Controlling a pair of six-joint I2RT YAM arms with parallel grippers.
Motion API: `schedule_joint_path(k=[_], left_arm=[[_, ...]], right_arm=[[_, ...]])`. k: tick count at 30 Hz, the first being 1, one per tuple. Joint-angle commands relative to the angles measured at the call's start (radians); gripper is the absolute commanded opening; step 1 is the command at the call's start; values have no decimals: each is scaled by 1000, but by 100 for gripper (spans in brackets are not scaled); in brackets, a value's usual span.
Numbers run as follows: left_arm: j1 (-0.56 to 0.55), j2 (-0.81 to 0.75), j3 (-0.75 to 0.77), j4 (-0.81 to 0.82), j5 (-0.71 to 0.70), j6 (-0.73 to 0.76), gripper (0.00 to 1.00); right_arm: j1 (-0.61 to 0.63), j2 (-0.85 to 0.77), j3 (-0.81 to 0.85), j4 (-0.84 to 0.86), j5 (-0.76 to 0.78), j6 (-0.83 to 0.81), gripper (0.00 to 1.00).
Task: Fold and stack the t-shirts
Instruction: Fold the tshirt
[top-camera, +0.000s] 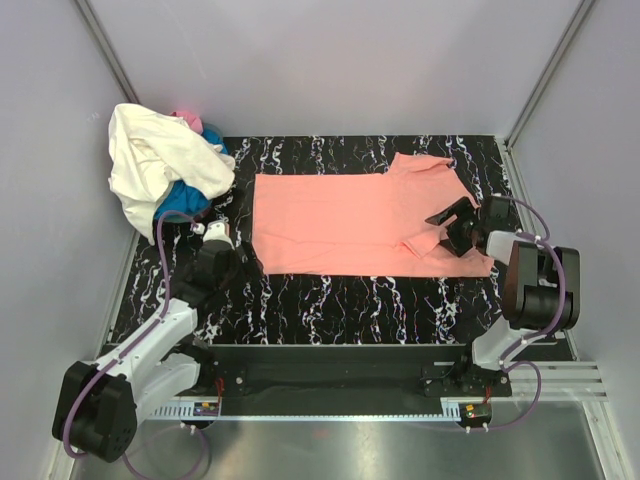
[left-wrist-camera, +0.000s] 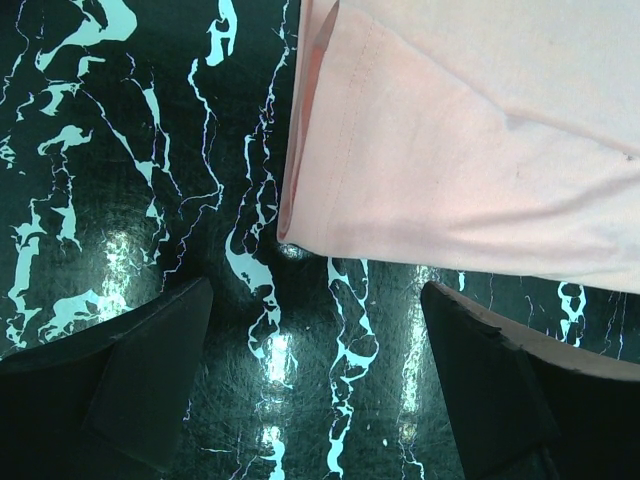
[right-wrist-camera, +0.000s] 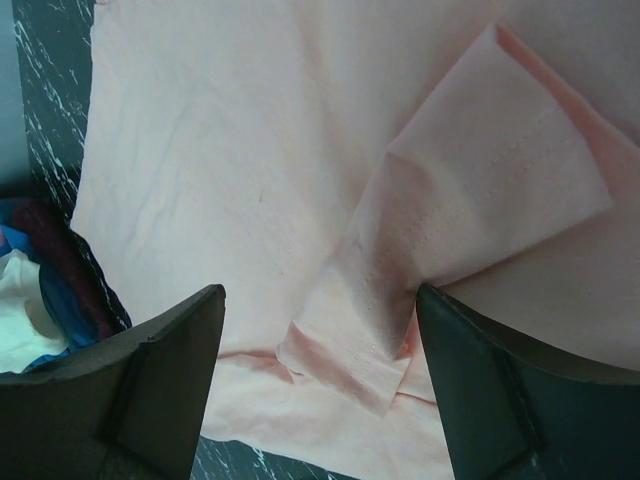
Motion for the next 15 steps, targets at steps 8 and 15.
schedule_joint_path(k=[8,15], left_arm=[[-11,2,23,40,-34,15,92],[-17,4,23,40,-38,15,92]], right_arm=[[54,-43,42,17,13,25,84],[71,54,173,-18,44,15,84]])
